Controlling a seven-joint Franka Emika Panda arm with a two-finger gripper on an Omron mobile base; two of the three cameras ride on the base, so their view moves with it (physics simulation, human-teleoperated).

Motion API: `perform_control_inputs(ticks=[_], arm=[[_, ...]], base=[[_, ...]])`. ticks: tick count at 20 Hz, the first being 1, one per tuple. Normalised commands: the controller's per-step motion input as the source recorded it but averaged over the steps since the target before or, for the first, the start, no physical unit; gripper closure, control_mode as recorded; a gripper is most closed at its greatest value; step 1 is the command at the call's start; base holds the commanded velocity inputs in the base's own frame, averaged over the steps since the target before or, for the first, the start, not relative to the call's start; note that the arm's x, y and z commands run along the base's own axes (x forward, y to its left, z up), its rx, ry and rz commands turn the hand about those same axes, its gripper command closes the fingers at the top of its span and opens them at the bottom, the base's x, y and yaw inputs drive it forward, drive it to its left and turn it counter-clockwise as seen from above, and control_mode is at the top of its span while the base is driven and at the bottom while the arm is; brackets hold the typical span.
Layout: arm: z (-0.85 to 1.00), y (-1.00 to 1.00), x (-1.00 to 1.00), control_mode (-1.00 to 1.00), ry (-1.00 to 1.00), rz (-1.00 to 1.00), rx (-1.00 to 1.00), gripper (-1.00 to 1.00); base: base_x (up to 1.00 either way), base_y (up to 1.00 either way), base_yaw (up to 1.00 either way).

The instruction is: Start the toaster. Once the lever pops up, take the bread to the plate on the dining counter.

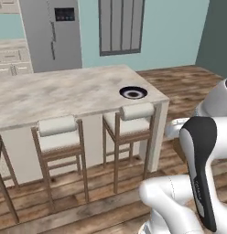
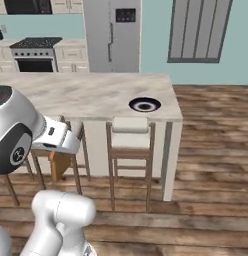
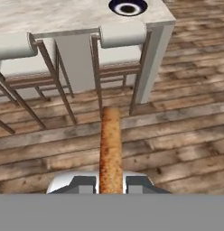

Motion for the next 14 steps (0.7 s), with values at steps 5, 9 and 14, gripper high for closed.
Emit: perform_control_inputs(ticks=[5, 9, 14], arm=[[0.00, 0.00, 0.00, 1.00, 0.00, 0.00, 0.00, 1.00], [0.00, 0.00, 0.00, 1.00, 0.00, 0.00, 0.00, 1.00], [0.00, 0.00, 0.00, 1.00, 0.00, 0.00, 0.00, 1.00]], base=[[0.63, -1.00, 0.35], [0.73, -0.96, 0.26], [0.83, -0.59, 0.18]])
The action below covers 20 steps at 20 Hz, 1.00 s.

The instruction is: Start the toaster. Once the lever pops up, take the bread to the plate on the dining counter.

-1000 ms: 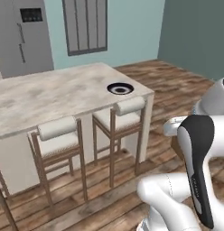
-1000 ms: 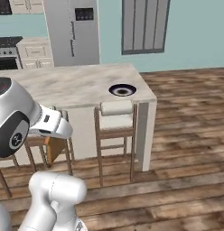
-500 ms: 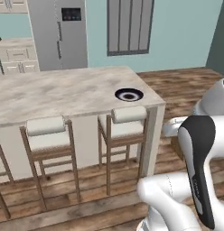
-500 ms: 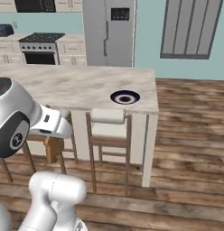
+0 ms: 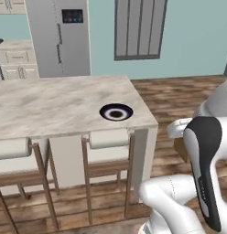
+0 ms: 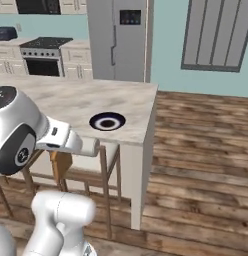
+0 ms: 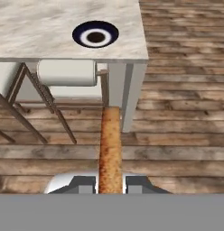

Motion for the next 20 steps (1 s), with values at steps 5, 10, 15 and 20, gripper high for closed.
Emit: perform_control_inputs(ticks=[5, 10, 15, 20], arm=[[0.00, 0.00, 0.00, 1.00, 0.00, 0.00, 0.00, 1.00], [0.00, 0.00, 0.00, 1.00, 0.00, 0.00, 0.00, 1.00], [0.00, 0.00, 0.00, 1.00, 0.00, 0.00, 0.00, 1.00], [0.00, 0.00, 0.00, 1.00, 0.00, 0.00, 0.00, 1.00]], base=[[0.72, -0.06, 0.03], [0.63, 0.14, -0.07], [0.60, 0.18, -0.08], [0.46, 0.28, -0.04]])
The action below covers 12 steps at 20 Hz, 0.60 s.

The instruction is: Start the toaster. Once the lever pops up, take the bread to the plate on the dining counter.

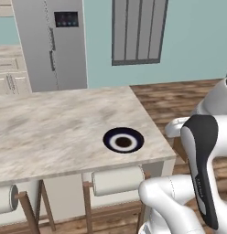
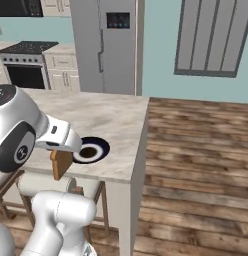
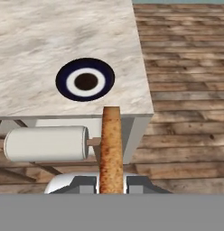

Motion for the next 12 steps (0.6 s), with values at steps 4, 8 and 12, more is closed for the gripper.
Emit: perform_control_inputs(ticks=[4, 8, 12], arm=[[0.00, 0.00, 0.00, 1.00, 0.00, 0.00, 0.00, 1.00], [0.00, 0.00, 0.00, 1.00, 0.00, 0.00, 0.00, 1.00], [0.00, 0.00, 0.00, 1.00, 0.00, 0.00, 0.00, 1.00]], base=[[0.32, 0.37, -0.04], [0.27, 0.43, -0.07], [0.31, 0.39, -0.07]])
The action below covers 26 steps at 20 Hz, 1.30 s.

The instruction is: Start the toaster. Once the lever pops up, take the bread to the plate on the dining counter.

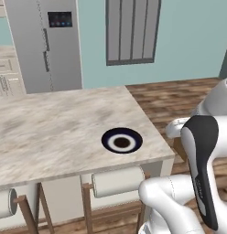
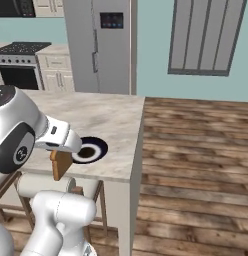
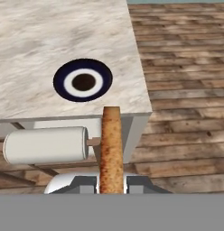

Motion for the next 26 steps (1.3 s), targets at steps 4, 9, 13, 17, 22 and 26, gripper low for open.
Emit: perform_control_inputs(ticks=[4, 9, 13, 17, 22, 26], arm=[[0.00, 0.00, 0.00, 1.00, 0.00, 0.00, 0.00, 1.00], [0.00, 0.00, 0.00, 1.00, 0.00, 0.00, 0.00, 1.00], [0.00, 0.02, 0.15, -1.00, 0.00, 0.00, 0.00, 1.00], [0.00, 0.03, 0.64, -1.00, 0.00, 0.04, 0.04, 1.00], [0.00, 0.00, 0.74, -1.00, 0.00, 0.08, 0.13, 1.00], [-0.03, 0.00, 0.61, -1.00, -0.01, 0.16, 0.12, 1.00]], base=[[0.37, 0.24, 0.00], [0.49, 0.14, 0.00], [0.40, 0.02, 0.00], [0.00, 0.00, 0.00], [0.00, 0.00, 0.00], [0.00, 0.00, 0.00]])
